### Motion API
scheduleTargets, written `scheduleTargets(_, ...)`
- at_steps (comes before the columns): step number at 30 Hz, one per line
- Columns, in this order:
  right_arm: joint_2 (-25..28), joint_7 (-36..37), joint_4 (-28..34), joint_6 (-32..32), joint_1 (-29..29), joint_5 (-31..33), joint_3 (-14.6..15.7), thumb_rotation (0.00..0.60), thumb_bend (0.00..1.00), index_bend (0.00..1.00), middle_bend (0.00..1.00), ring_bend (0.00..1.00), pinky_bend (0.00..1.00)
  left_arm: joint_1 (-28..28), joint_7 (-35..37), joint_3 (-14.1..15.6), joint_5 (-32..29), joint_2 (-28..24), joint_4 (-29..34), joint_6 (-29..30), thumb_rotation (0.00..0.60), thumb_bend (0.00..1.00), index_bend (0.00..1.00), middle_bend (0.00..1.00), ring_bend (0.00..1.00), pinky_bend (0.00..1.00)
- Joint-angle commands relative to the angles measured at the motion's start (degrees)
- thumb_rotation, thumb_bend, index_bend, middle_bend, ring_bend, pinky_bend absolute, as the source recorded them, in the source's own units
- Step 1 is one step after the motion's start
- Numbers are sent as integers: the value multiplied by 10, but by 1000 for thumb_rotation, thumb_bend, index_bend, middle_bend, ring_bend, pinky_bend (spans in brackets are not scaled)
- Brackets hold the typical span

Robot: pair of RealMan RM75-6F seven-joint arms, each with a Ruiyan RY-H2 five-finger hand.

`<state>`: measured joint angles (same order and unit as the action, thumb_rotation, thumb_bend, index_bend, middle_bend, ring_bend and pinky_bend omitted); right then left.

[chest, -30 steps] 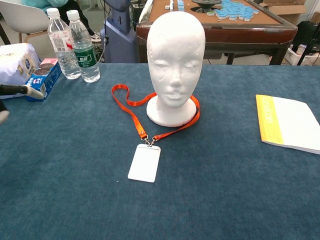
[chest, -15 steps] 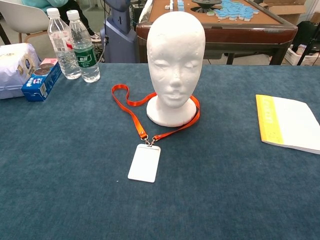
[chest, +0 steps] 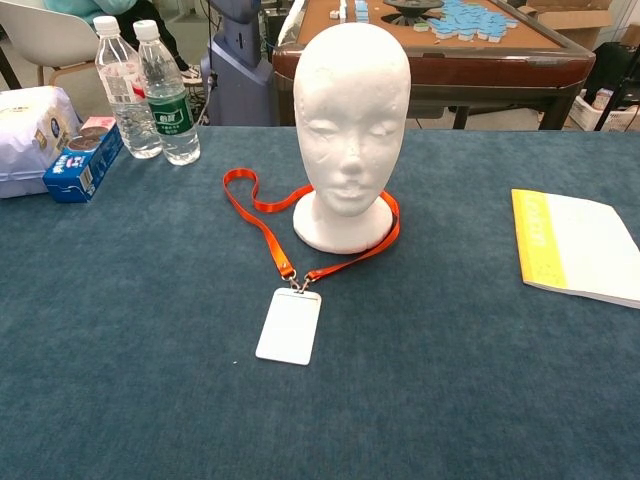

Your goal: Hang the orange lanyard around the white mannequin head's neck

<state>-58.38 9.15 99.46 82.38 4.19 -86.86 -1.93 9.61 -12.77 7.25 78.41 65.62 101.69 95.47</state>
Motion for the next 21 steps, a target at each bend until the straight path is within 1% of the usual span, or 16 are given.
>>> scheduleTargets(1, -2, 1, -3, 5, -3, -1, 1, 600, 151, 88, 417, 318, 416, -12, -7, -2, 9, 0, 5, 3, 362, 375, 141, 456, 404, 638)
scheduleTargets(8, -5, 7, -13, 8, -7, -6, 4, 600, 151, 88, 417, 318, 416, -23, -15, -14, 14, 2, -1, -13, 390, 375, 141, 456, 405, 638)
scheduleTargets(12, -6, -7, -12, 10, -7, -17, 9, 600, 150, 88, 417, 318, 416, -27, -16, -20, 15, 0, -1, -25, 404, 375, 141, 456, 405, 638)
scheduleTargets(21, -20, -33, -18, 41, -12, -40, 6, 600, 150, 88, 417, 318, 409, -34, -28, -32, 24, 1, -1, -39, 405, 375, 141, 456, 405, 638)
